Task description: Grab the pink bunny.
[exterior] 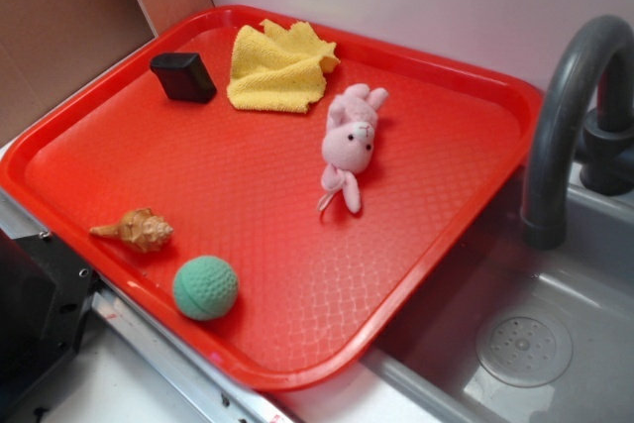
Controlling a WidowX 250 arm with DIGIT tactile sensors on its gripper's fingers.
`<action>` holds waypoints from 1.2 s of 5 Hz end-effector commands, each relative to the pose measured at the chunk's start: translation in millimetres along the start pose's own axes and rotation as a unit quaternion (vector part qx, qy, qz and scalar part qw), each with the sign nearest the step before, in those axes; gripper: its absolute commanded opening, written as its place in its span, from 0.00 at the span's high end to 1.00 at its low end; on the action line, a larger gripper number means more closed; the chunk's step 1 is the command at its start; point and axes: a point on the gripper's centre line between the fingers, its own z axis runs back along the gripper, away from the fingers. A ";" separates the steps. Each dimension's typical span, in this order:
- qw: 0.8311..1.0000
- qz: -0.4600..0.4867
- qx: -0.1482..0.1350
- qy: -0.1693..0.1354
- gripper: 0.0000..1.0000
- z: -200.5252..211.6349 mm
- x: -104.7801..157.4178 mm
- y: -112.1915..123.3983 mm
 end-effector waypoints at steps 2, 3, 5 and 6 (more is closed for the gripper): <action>0.995 0.103 -0.003 -0.015 0.00 -3.8 11.0 -16.5; 0.983 0.178 -0.007 -0.037 0.00 -10.2 29.0 -34.3; 0.976 0.201 -0.044 -0.068 0.00 -34.0 77.7 -70.3; 0.975 0.200 -0.045 -0.085 0.00 -53.7 95.9 -77.4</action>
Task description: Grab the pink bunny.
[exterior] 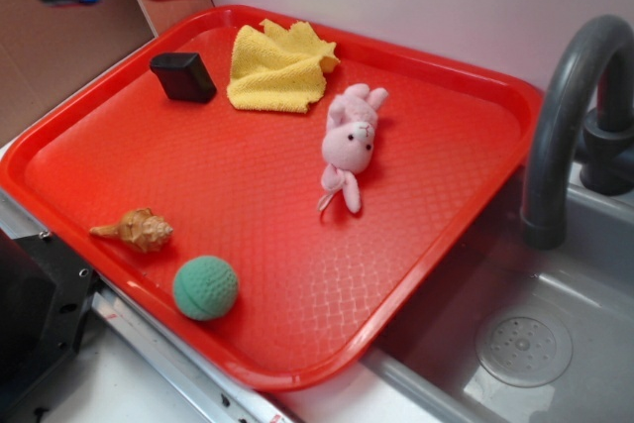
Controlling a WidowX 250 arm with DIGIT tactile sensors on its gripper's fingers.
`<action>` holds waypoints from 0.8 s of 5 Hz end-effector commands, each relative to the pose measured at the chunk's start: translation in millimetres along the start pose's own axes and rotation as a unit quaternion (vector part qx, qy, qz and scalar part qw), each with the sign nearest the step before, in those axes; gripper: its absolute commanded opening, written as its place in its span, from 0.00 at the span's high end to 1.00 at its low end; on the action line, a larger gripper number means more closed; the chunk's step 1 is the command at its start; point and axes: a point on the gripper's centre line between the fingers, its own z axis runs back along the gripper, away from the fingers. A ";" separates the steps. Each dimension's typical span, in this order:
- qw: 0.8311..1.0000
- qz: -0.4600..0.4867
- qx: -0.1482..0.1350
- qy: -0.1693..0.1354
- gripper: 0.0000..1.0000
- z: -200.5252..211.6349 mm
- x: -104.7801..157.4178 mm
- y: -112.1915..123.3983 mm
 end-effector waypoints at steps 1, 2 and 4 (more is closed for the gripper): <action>1.000 0.014 0.001 -0.026 0.00 -31.4 32.4 -29.8; 0.999 0.026 0.036 -0.023 0.00 -59.1 44.9 -35.5; 0.999 0.001 0.051 -0.002 0.00 -119.1 50.3 -46.1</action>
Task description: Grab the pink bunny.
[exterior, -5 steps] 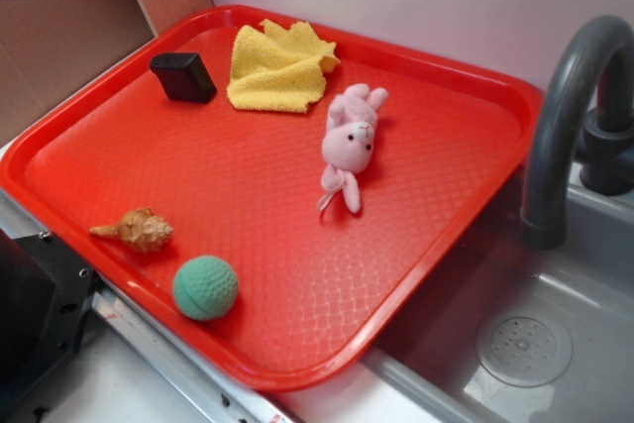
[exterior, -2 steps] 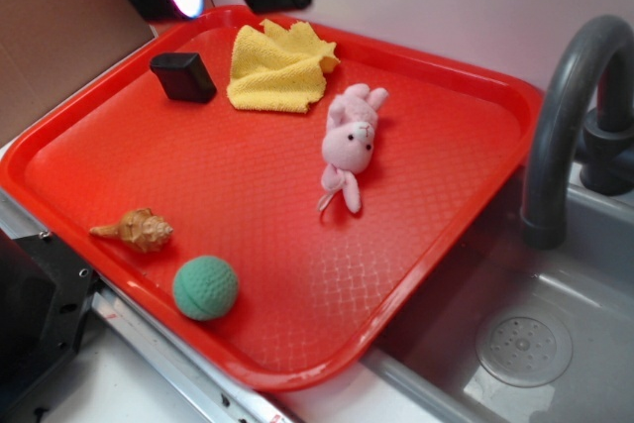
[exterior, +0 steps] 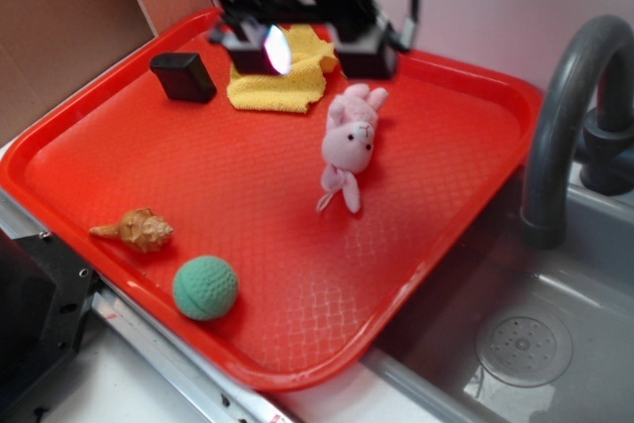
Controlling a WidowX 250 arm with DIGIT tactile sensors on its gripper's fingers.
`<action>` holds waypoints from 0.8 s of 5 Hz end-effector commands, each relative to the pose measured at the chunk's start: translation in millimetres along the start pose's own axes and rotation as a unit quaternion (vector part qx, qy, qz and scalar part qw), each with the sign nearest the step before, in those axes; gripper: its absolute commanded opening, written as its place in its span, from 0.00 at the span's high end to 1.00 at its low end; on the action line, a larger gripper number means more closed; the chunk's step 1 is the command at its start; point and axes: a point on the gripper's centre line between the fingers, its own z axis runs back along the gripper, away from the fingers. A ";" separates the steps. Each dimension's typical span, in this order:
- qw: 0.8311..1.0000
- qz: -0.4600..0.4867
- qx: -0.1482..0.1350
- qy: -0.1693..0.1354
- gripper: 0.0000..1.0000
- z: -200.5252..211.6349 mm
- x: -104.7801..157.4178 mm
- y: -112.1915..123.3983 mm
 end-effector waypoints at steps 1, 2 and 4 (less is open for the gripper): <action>1.000 -0.013 0.014 0.013 0.00 -28.5 8.2 0.5; 0.999 -0.011 0.025 0.023 0.00 -43.0 7.3 6.1; 0.998 -0.042 0.028 0.041 0.00 -67.2 11.4 0.4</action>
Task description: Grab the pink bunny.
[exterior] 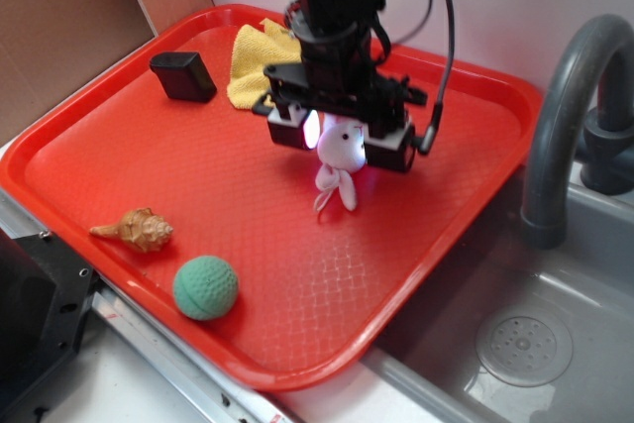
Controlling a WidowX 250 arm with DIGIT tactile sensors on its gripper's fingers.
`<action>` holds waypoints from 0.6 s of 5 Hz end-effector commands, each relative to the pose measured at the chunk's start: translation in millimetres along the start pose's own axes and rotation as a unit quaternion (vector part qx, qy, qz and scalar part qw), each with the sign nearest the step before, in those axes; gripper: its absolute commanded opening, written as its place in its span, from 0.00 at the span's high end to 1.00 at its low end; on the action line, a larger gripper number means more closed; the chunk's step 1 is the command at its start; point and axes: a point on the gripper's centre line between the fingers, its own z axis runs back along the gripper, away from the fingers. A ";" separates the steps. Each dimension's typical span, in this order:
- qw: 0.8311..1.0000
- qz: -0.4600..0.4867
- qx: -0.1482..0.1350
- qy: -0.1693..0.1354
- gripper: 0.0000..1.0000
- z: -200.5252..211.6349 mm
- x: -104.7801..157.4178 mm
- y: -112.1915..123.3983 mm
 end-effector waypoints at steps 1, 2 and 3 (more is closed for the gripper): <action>1.000 -0.008 -0.026 -0.016 1.00 -0.4 11.3 -7.1; 1.000 -0.004 -0.026 -0.017 1.00 5.0 6.6 -4.4; 0.999 0.022 -0.035 -0.022 1.00 47.9 2.9 9.8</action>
